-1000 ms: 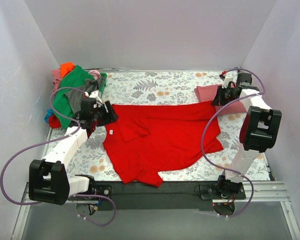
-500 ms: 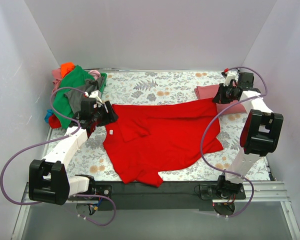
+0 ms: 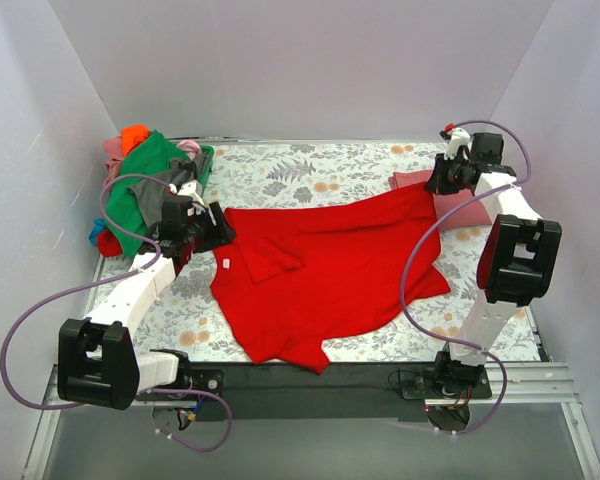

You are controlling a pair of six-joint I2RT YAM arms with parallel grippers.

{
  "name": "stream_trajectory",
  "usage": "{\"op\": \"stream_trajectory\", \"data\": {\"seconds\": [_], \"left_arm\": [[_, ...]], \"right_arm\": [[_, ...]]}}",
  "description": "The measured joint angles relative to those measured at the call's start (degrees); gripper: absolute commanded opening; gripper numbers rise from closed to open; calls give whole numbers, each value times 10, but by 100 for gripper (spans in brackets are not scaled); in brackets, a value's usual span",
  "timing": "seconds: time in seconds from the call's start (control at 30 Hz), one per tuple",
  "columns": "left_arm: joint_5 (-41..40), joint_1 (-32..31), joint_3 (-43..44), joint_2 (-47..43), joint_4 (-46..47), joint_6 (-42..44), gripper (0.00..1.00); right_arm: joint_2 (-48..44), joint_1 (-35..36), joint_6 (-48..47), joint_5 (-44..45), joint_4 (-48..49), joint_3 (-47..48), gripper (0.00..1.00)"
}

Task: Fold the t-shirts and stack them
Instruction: Fold the tshirt

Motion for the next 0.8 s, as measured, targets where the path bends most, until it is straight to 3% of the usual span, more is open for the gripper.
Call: {"op": "stream_trajectory", "data": {"seconds": [0.67,0.8], "left_arm": [[-12,0,0,-2,0,3,61],[-12,0,0,-10,-1,-3,71]], "right_arm": [[99,40,40,134,58,117,5],[108,52,43,161,69,127,34]]}}
